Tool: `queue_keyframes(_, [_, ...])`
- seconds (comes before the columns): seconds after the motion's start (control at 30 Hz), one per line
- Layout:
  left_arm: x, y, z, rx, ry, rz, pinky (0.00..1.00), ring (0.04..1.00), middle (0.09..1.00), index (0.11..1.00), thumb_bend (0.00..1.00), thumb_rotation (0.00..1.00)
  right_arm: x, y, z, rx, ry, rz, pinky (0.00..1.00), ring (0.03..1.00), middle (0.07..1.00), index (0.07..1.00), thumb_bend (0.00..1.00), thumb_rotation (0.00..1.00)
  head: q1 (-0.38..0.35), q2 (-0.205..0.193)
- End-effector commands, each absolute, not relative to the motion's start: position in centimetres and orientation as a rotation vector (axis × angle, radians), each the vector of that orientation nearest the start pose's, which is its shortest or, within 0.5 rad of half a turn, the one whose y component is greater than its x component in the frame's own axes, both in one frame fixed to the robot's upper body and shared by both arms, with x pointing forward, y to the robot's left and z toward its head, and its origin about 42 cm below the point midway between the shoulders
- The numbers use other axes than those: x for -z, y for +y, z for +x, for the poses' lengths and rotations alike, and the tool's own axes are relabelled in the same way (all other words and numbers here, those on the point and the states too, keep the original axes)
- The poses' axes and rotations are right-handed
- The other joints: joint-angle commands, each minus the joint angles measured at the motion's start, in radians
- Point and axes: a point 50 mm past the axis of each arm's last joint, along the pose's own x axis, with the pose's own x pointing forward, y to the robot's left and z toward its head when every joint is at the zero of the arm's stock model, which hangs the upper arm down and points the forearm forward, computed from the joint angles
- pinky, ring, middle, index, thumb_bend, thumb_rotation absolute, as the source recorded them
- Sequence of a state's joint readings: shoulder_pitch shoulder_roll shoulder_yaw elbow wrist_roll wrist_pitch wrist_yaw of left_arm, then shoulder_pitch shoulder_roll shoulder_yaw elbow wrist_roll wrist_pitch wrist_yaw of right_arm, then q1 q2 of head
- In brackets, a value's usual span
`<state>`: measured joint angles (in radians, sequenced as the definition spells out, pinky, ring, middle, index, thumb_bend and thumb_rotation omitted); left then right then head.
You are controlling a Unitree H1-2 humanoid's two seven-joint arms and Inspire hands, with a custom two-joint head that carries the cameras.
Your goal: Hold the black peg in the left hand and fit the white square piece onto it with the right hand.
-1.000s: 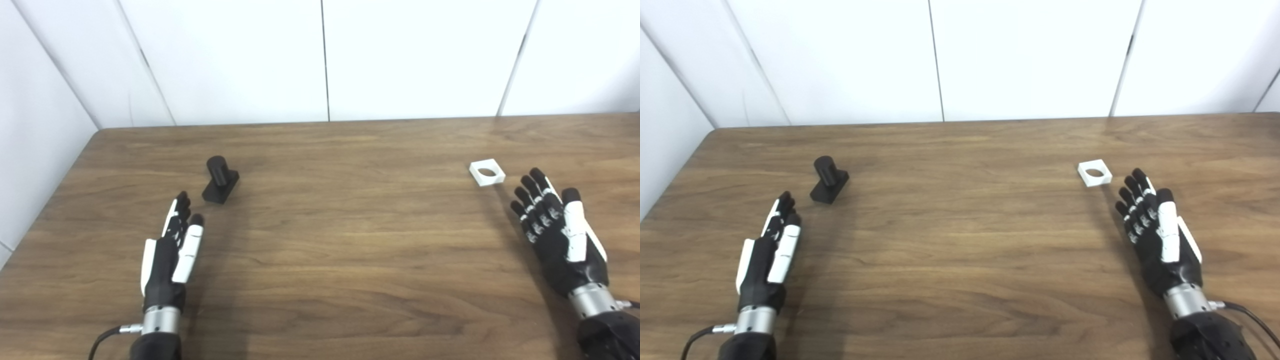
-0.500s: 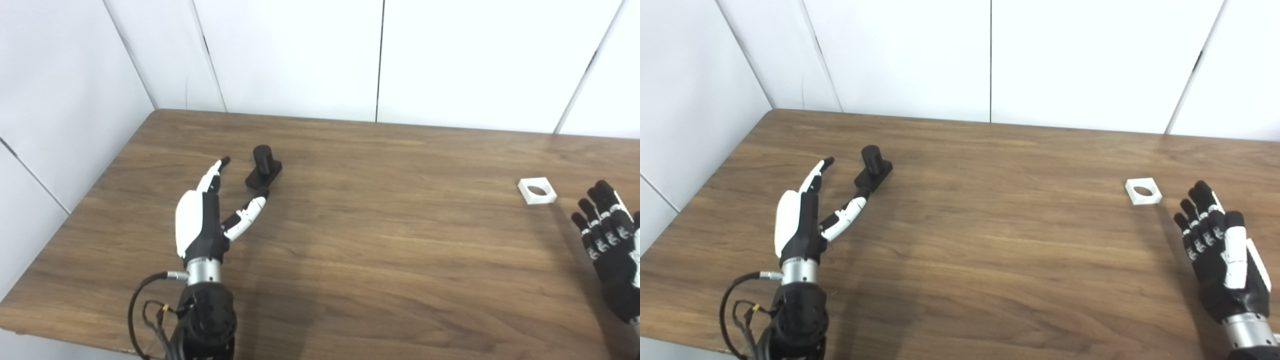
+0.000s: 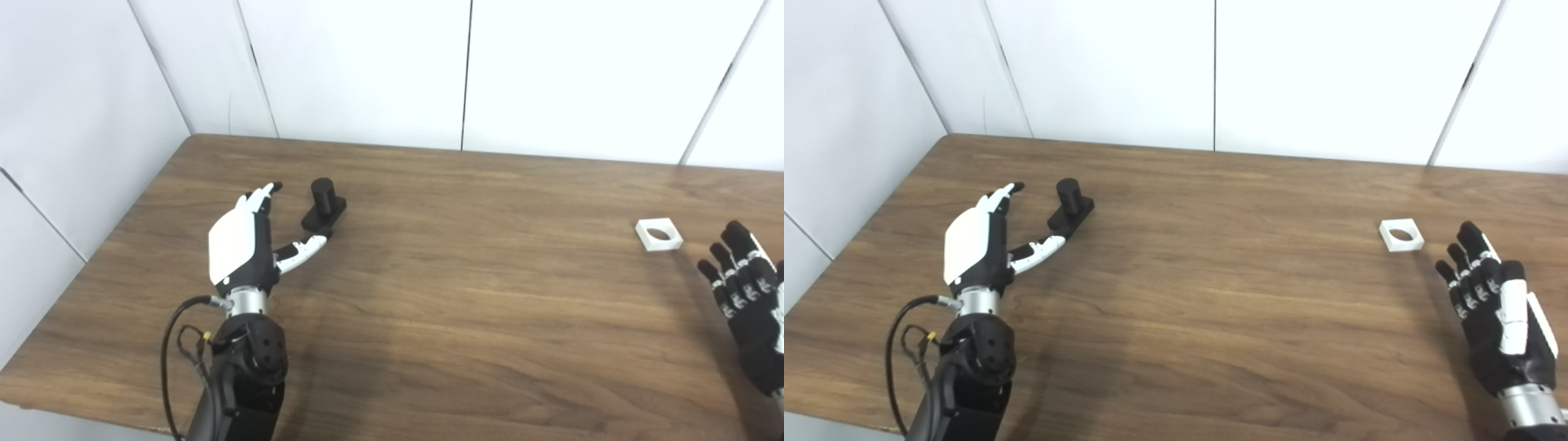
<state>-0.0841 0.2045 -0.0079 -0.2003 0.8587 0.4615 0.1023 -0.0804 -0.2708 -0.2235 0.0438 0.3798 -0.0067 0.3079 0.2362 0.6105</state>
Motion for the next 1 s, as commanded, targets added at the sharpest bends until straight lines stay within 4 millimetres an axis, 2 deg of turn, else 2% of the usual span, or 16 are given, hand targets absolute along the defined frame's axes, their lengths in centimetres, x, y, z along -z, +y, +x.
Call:
queue_keyframes(0.0, [-18.7,29.3,31.7,-0.447,0.021,1.103,0.98,0.963,0.927,0.859,0.78,0.57,-12.2,-34.1,29.7,-0.098,-0.108,0.108,0.98,1.000,1.000,0.956,0.64,0.96,0.001,0.000])
queue_keyframes(0.2, [-18.7,29.7,33.1,-0.416,0.061,1.212,1.00,0.966,0.925,0.821,0.79,0.65,-12.2,-33.9,29.6,-0.093,-0.109,0.101,0.97,1.000,1.000,0.959,0.65,0.97,-0.002,-0.005])
queue_keyframes(0.57, [-18.5,30.1,35.6,-0.392,0.125,1.275,1.00,0.975,0.928,0.791,0.78,0.65,-12.1,-33.7,29.4,-0.096,-0.111,0.103,0.99,1.000,1.000,0.964,0.66,0.96,-0.007,-0.013])
queue_keyframes(0.97, [-17.4,31.1,38.1,-0.381,0.186,1.313,1.00,0.982,0.935,0.781,0.79,0.68,-11.7,-34.1,28.8,-0.083,-0.104,0.094,0.96,1.000,1.000,0.966,0.66,0.95,-0.011,-0.016])
